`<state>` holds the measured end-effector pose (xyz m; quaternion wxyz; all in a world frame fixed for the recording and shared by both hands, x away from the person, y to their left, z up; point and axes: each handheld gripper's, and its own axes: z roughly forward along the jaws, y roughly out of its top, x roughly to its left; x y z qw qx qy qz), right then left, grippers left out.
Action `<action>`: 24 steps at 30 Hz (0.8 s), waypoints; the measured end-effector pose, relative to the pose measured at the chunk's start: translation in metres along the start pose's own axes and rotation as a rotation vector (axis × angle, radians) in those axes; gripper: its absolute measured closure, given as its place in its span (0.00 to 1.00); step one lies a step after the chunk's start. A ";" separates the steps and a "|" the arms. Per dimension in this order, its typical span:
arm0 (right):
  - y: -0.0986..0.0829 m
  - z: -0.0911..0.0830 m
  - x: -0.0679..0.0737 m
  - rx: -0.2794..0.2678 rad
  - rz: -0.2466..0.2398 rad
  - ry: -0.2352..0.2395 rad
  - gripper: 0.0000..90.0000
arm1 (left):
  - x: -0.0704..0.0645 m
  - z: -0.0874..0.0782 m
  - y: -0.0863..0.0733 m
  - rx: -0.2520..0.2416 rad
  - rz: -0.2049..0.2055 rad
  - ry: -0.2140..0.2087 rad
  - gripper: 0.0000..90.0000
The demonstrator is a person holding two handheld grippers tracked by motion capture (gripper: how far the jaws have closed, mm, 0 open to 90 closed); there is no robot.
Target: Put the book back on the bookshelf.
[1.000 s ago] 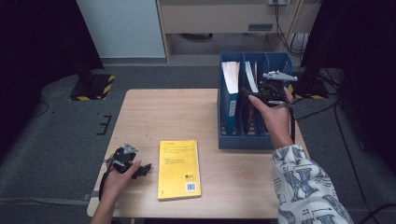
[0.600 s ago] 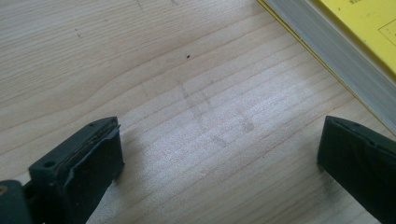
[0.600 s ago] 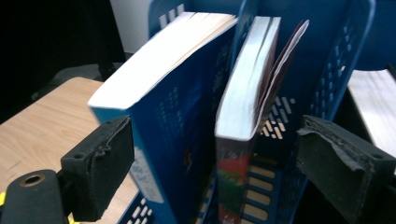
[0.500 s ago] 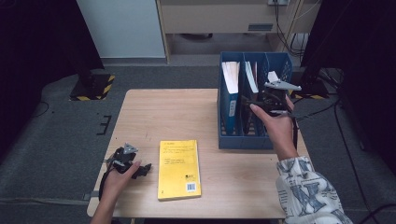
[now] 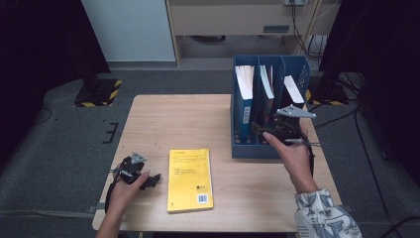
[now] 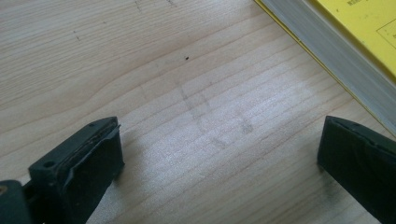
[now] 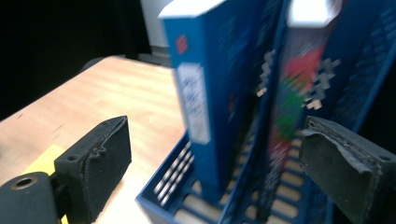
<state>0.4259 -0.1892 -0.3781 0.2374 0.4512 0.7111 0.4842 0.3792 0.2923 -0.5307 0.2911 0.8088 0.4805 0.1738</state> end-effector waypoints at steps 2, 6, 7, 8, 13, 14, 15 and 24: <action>-0.010 0.000 0.006 0.001 -0.007 0.018 0.10 | 0.000 0.000 0.000 -0.006 -0.002 0.001 0.00; -0.025 0.002 0.015 0.012 -0.011 0.065 0.10 | 0.000 0.001 -0.001 -0.019 -0.003 0.003 0.00; -0.028 0.002 0.016 0.013 -0.007 0.072 0.10 | 0.000 0.001 -0.002 -0.023 -0.004 0.003 0.00; -0.031 0.003 0.019 0.017 -0.006 0.084 0.10 | 0.000 0.001 -0.002 -0.028 -0.004 0.004 0.00; -0.045 0.007 0.031 0.040 -0.034 0.126 0.14 | 0.000 0.001 -0.004 -0.040 -0.007 0.006 0.00; -0.048 0.008 0.033 0.036 -0.043 0.127 0.15 | 0.000 0.001 -0.004 -0.043 -0.007 0.006 0.00; -0.051 0.009 0.036 0.039 -0.048 0.130 0.15 | 0.000 0.001 -0.004 -0.045 -0.007 0.006 0.00; -0.076 0.022 0.058 0.098 -0.036 0.184 0.14 | 0.001 -0.002 -0.003 -0.038 -0.011 0.003 0.02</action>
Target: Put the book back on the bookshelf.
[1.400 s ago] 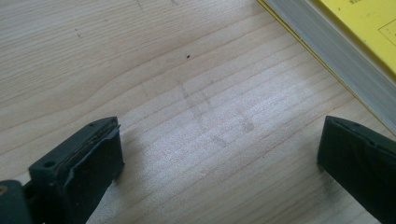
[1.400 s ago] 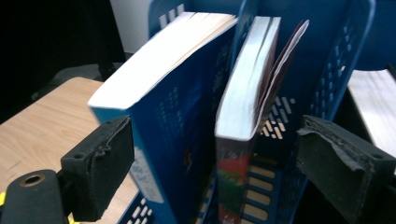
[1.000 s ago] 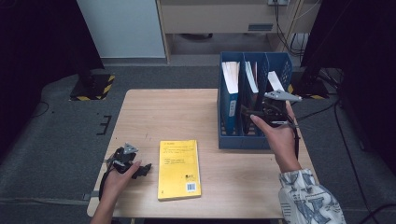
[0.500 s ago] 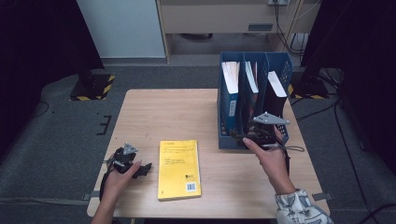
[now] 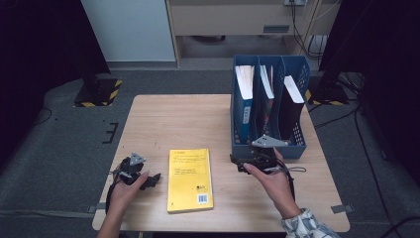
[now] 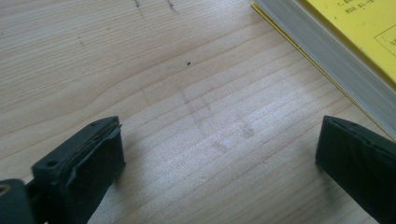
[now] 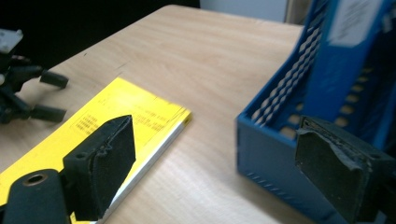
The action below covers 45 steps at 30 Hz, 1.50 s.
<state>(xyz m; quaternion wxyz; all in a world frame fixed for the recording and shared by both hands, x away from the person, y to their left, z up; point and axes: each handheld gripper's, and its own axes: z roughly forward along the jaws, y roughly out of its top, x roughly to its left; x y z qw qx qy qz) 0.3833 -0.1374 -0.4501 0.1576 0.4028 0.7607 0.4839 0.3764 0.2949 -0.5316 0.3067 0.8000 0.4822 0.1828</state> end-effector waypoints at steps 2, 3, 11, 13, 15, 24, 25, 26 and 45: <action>-0.007 0.006 0.007 0.016 -0.010 0.019 0.16 | 0.000 -0.002 0.001 -0.009 -0.012 -0.004 0.05; -0.010 0.008 0.009 0.024 -0.014 0.026 0.16 | 0.000 -0.004 0.001 -0.021 -0.013 -0.004 0.05; -0.023 0.029 0.029 0.087 -0.057 0.076 0.22 | -0.008 -0.017 0.009 -0.115 -0.026 -0.033 0.07; -0.026 0.033 0.033 0.103 -0.067 0.082 0.22 | -0.012 -0.018 0.010 -0.121 -0.026 -0.051 0.07; -0.028 0.037 0.036 0.113 -0.075 0.094 0.23 | -0.017 -0.018 0.011 -0.133 -0.034 -0.075 0.07; -0.041 0.055 0.055 0.179 -0.094 0.163 0.28 | -0.042 -0.018 0.014 -0.125 0.020 -0.130 0.11; -0.042 0.056 0.057 0.187 -0.094 0.168 0.27 | -0.045 -0.018 0.014 -0.121 0.030 -0.132 0.11; -0.043 0.058 0.058 0.195 -0.094 0.174 0.26 | -0.047 -0.018 0.014 -0.121 0.031 -0.137 0.11; -0.063 0.079 0.079 0.295 -0.080 0.249 0.21 | -0.063 0.004 0.014 -0.022 0.019 -0.312 0.23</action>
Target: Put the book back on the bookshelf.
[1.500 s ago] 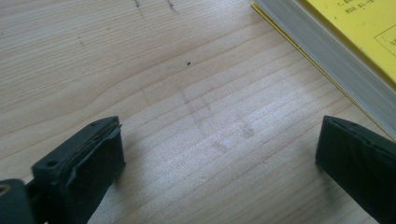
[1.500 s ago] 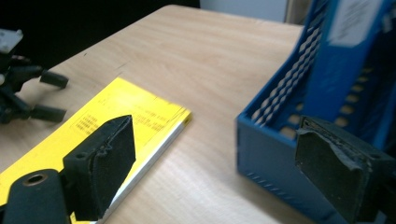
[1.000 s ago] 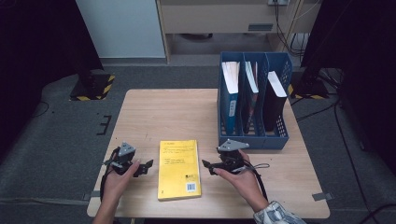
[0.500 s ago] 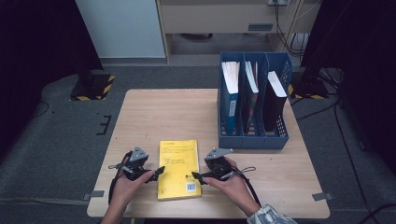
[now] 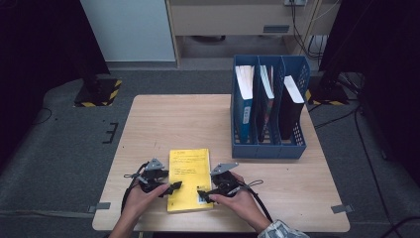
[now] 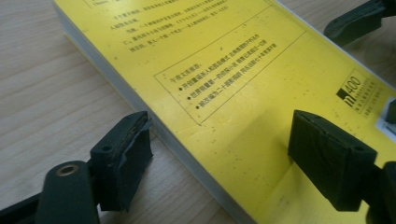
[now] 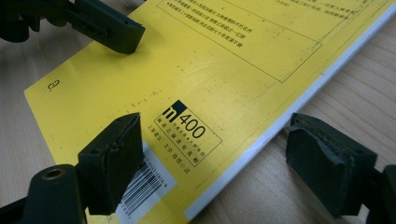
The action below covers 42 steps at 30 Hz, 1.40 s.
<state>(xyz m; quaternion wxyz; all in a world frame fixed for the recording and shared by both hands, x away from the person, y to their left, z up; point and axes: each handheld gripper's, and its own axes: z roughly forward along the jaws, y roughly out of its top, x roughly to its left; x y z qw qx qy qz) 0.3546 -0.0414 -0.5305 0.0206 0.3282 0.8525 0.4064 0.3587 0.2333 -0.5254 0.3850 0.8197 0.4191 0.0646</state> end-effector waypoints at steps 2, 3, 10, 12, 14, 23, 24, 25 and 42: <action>0.000 0.000 0.000 0.002 -0.002 0.000 0.20 | 0.001 0.001 0.000 -0.002 0.002 -0.006 0.23; 0.000 0.000 0.000 -0.001 -0.003 -0.001 0.20 | 0.002 0.001 0.001 -0.003 0.006 -0.008 0.23; -0.002 0.000 0.001 -0.013 0.005 -0.020 0.17 | 0.008 0.012 0.011 -0.020 0.020 -0.020 0.22; -0.003 0.000 0.001 -0.022 0.007 -0.024 0.17 | 0.009 0.013 0.012 -0.023 0.025 -0.019 0.22; -0.003 0.000 0.001 -0.024 0.006 -0.025 0.17 | 0.009 0.013 0.011 -0.030 0.020 -0.020 0.21; -0.004 0.000 0.001 -0.029 0.006 -0.028 0.17 | 0.005 0.017 0.012 -0.030 0.027 -0.006 0.12; -0.004 0.000 0.001 -0.030 0.004 -0.027 0.17 | 0.006 0.017 0.012 -0.031 0.016 -0.003 0.14; -0.004 0.000 0.001 -0.029 0.006 -0.028 0.17 | 0.006 0.016 0.013 -0.037 -0.005 0.004 0.17; -0.005 0.000 0.000 -0.038 0.002 -0.025 0.17 | -0.006 -0.002 0.020 -0.093 0.014 -0.049 0.41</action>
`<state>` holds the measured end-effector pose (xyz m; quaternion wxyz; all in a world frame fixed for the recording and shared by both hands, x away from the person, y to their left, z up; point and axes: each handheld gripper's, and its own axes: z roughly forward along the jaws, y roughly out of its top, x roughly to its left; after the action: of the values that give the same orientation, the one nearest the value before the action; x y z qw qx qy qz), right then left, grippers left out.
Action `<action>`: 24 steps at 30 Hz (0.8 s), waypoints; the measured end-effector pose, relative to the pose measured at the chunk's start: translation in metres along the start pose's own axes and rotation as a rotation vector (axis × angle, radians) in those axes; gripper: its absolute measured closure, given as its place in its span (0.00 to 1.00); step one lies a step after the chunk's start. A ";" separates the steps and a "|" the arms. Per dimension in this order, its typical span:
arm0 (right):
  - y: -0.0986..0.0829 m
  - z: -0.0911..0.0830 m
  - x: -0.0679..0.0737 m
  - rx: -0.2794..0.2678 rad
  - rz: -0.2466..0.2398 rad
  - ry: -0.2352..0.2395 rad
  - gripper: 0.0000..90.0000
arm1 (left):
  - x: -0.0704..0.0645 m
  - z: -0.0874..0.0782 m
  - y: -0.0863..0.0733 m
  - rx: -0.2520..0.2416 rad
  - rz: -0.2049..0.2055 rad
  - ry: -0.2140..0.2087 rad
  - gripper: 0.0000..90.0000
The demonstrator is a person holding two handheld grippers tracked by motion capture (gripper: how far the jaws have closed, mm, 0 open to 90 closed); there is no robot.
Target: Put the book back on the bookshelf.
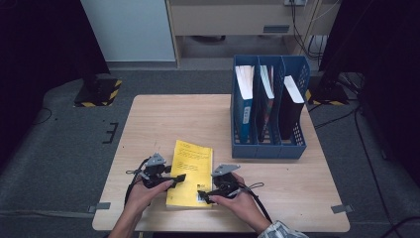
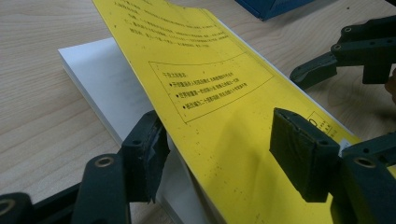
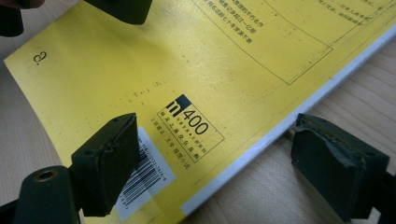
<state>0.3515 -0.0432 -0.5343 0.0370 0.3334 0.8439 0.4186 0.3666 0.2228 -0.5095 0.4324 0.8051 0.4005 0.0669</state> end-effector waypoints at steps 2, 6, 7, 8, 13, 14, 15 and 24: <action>0.000 0.000 0.000 0.000 0.002 0.002 0.17 | 0.001 0.002 0.002 -0.001 -0.007 -0.017 0.40; 0.000 0.000 0.000 -0.002 0.003 0.004 0.17 | 0.001 0.005 0.005 0.001 0.003 -0.046 0.38; 0.000 0.000 -0.001 -0.004 0.003 0.002 0.17 | 0.001 0.006 0.005 0.002 0.004 -0.047 0.37; 0.000 0.000 -0.001 -0.005 0.003 0.002 0.17 | 0.001 0.006 0.005 0.001 0.002 -0.055 0.36; 0.000 0.000 -0.001 -0.003 0.004 0.005 0.17 | 0.001 0.013 0.008 0.003 0.016 -0.053 0.28; 0.000 0.000 -0.001 -0.004 0.004 0.005 0.17 | 0.001 0.015 0.009 0.005 0.019 -0.048 0.27; 0.000 0.000 -0.001 -0.003 0.006 0.006 0.17 | 0.001 0.017 0.010 0.005 0.020 -0.045 0.26; -0.001 0.001 -0.002 -0.021 0.006 -0.008 0.17 | 0.004 0.025 0.014 0.023 0.031 -0.020 0.24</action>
<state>0.3533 -0.0443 -0.5360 0.0426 0.3371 0.8384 0.4262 0.3889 0.2051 -0.5148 0.4262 0.8166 0.3844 0.0609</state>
